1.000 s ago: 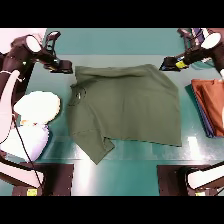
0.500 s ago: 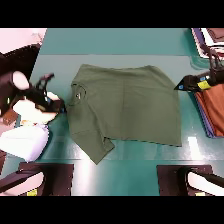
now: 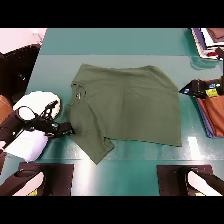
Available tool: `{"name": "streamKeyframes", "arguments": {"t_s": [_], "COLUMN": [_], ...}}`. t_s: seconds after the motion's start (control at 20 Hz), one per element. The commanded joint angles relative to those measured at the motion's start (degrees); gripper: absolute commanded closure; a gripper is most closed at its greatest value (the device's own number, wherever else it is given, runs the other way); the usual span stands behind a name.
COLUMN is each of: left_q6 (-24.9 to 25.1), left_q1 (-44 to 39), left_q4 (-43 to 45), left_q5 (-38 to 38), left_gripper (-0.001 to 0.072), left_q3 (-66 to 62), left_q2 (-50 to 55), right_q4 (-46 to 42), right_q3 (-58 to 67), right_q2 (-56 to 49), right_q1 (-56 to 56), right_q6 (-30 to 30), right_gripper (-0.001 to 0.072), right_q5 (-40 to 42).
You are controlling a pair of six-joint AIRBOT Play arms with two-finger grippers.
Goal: Fold the shirts.
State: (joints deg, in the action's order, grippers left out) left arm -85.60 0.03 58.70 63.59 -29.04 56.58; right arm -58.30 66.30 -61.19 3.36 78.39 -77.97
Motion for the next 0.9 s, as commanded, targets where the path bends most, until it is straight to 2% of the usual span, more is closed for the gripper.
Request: {"name": "streamKeyframes", "arguments": {"t_s": [0.0, 0.05, 0.1, 0.15, 0.2, 0.45, 0.6, 0.65, 0.7, 0.85], "left_q6": [1.0, 1.0, 1.0, 1.1, 1.9, 3.6, 4.3, 4.7, 4.7, 5.1], "left_q1": [0.0, 0.0, 0.0, 0.0, 0.0, 0.0, 0.0, 0.0, 0.0, 0.0], "left_q4": [-3.6, -4.2, -4.5, -4.9, -5.5, -3.1, -1.6, -1.6, -1.7, -1.7], "left_q5": [-3.6, -4.5, -5.7, -6.4, -6.6, -0.2, 0.6, 0.5, 0.4, -0.2], "left_gripper": [0.0207, 0.0208, 0.0303, 0.0533, 0.0683, 0.0685, 0.0685, 0.0685, 0.0685, 0.0684], "left_q3": [3.0, 3.0, 3.0, 3.0, 3.0, -2.8, -7.0, -8.2, -9.1, -11.0], "left_q2": [-0.4, -0.4, -0.4, -0.4, -0.4, -0.6, -0.6, -0.6, -0.6, -0.6], "right_q4": [0.4, 0.4, 0.4, 0.3, 0.1, -1.8, -13.5, -15.8, -16.0, -14.4], "right_q3": [-0.3, -0.3, -0.3, -0.3, -0.3, -4.9, -16.6, -20.9, -24.5, -32.7], "right_q2": [0.6, 0.6, 0.6, 0.6, 0.6, 2.2, 6.2, 7.1, 7.2, 4.0], "right_q1": [0.2, 0.2, 0.2, 0.2, 0.2, 8.3, 17.7, 21.3, 24.5, 29.5], "right_q6": [0.0, 0.0, 0.0, 0.0, 0.0, 0.0, 0.0, 0.0, 0.0, -0.9], "right_gripper": [0.0354, 0.0355, 0.0354, 0.0354, 0.0354, 0.0354, 0.035, 0.0299, 0.0269, 0.0273], "right_q5": [0.0, 0.0, 0.0, -0.4, -1.1, -9.4, -8.0, -7.5, -7.5, -5.6]}}
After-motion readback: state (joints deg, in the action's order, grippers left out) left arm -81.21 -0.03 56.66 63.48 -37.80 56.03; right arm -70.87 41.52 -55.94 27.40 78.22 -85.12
